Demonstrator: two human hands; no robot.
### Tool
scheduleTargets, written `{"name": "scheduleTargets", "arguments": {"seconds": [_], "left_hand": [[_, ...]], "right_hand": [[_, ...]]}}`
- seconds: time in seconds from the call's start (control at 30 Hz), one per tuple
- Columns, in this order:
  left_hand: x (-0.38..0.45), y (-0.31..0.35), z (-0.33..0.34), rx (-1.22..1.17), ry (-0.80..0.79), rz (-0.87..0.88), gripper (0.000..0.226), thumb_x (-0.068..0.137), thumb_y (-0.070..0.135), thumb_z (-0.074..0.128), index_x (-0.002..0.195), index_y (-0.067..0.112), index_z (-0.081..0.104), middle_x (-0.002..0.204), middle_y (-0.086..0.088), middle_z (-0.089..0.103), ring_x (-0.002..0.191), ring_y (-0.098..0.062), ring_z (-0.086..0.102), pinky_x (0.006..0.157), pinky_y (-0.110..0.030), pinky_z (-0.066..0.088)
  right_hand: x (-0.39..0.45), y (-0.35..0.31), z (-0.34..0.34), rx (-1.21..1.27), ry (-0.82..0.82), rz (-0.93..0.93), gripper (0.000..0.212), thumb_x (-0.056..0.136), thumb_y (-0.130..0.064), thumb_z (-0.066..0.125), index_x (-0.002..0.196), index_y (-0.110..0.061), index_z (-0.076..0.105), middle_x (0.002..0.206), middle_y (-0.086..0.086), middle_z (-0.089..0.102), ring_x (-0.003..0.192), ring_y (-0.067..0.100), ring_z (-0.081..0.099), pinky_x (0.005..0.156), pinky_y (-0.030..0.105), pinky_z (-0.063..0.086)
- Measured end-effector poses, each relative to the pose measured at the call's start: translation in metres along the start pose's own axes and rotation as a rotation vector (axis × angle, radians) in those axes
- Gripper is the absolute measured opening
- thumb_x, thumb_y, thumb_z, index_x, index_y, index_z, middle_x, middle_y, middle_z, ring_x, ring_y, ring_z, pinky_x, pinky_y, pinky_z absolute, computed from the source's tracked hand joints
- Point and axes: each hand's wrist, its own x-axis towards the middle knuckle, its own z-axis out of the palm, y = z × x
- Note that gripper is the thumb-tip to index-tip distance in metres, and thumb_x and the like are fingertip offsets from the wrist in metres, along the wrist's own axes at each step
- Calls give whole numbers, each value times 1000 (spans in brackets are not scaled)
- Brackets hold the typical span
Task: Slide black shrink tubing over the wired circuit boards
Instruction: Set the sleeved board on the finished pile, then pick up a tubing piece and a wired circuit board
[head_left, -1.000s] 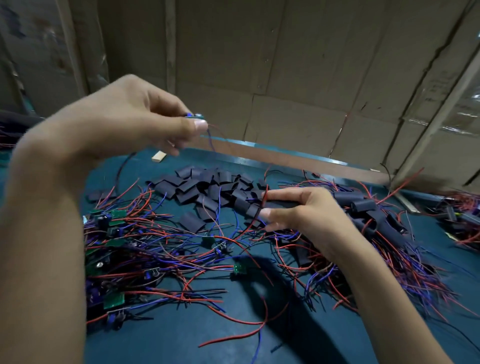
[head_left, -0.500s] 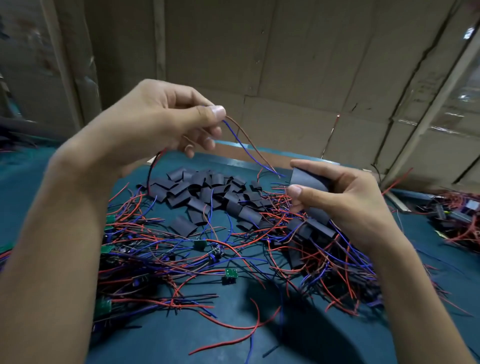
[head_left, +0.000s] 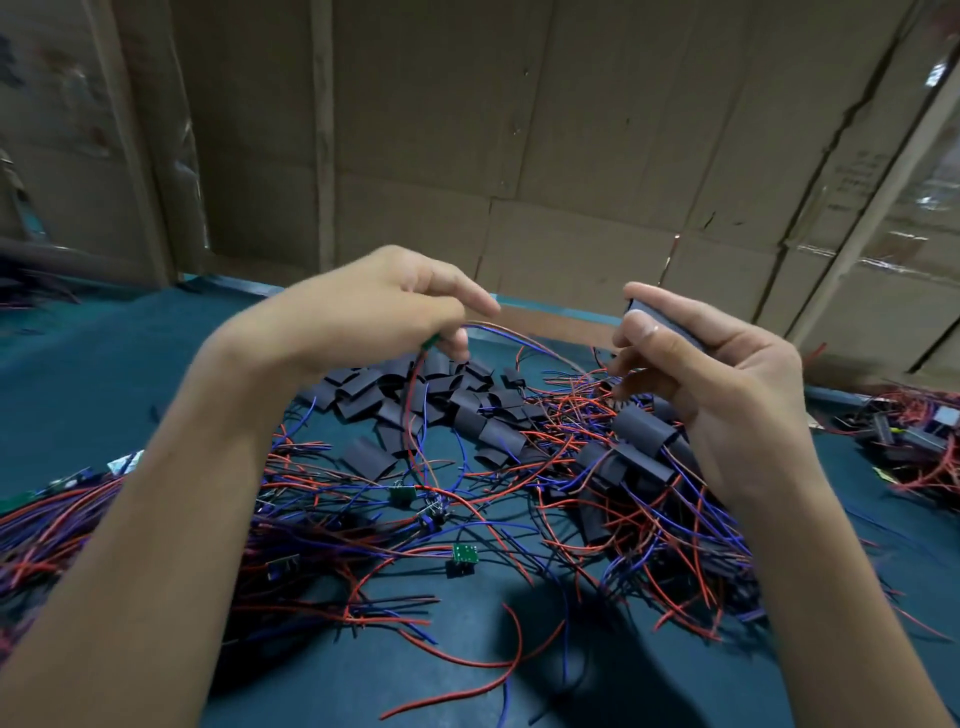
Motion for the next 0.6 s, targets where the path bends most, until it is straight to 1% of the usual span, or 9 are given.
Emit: {"name": "scheduleTargets", "arguments": {"seconds": [0.07, 0.1, 0.17, 0.23, 0.27, 0.37, 0.47, 0.53, 0.6], "left_hand": [[4, 1, 7, 53, -22, -24, 32, 88, 18, 53, 96, 38, 77, 83, 7, 77, 92, -22, 70, 87, -34, 50], [6, 2, 11, 69, -19, -31, 31, 85, 21, 52, 91, 40, 76, 83, 8, 77, 90, -32, 66, 83, -35, 50], [9, 3, 16, 90, 3, -14, 30, 83, 24, 51, 86, 42, 76, 84, 8, 76, 89, -40, 62, 76, -33, 45], [10, 4, 20, 126, 9, 16, 25, 86, 25, 54, 86, 38, 76, 81, 10, 75, 84, -36, 62, 75, -34, 44], [11, 4, 22, 149, 3, 31, 22, 91, 24, 57, 87, 35, 76, 79, 10, 74, 79, -32, 61, 72, -36, 47], [11, 2, 24, 239, -44, 89, 18, 100, 32, 58, 95, 30, 75, 84, 6, 73, 86, -23, 66, 84, -45, 54], [10, 1, 22, 286, -107, 116, 18, 100, 34, 57, 95, 32, 74, 85, 4, 73, 88, -28, 67, 85, -49, 54], [9, 1, 19, 313, -150, 116, 17, 100, 35, 57, 98, 34, 74, 85, 7, 72, 87, -20, 67, 87, -46, 53], [7, 2, 19, 310, -176, 122, 20, 98, 39, 58, 104, 29, 75, 88, 7, 73, 90, -15, 68, 90, -45, 52]], "right_hand": [[0, 2, 1, -26, 25, 22, 51, 68, -44, 90, 110, -18, 79, 87, 10, 77, 75, 25, 70, 75, 35, 58], [0, 4, 3, -36, 35, 32, 47, 69, -42, 91, 109, -19, 80, 89, 10, 77, 78, 24, 71, 77, 35, 59], [0, 8, 8, -39, 33, 48, 48, 67, -40, 89, 108, -18, 79, 97, 11, 78, 89, 24, 73, 79, 34, 60], [0, 10, 13, 21, -6, 94, 53, 62, -36, 91, 110, -15, 78, 105, 16, 77, 96, 29, 74, 75, 33, 62], [-1, 11, 16, 66, -31, 127, 55, 62, -33, 91, 111, -13, 78, 107, 19, 76, 93, 32, 75, 69, 33, 62], [-2, 10, 20, 164, -70, 218, 52, 67, -25, 83, 114, -6, 73, 98, 15, 77, 71, 25, 74, 51, 28, 57], [-1, 10, 20, 271, -75, 257, 34, 74, -19, 76, 104, -1, 76, 89, 13, 75, 69, 18, 73, 55, 24, 57], [-1, 8, 19, 333, -88, 286, 25, 76, -19, 74, 94, -3, 79, 87, 11, 74, 76, 19, 75, 60, 22, 59], [-1, 8, 21, 377, -121, 322, 23, 77, -20, 73, 91, -4, 81, 87, 10, 74, 78, 18, 76, 61, 21, 59]]}}
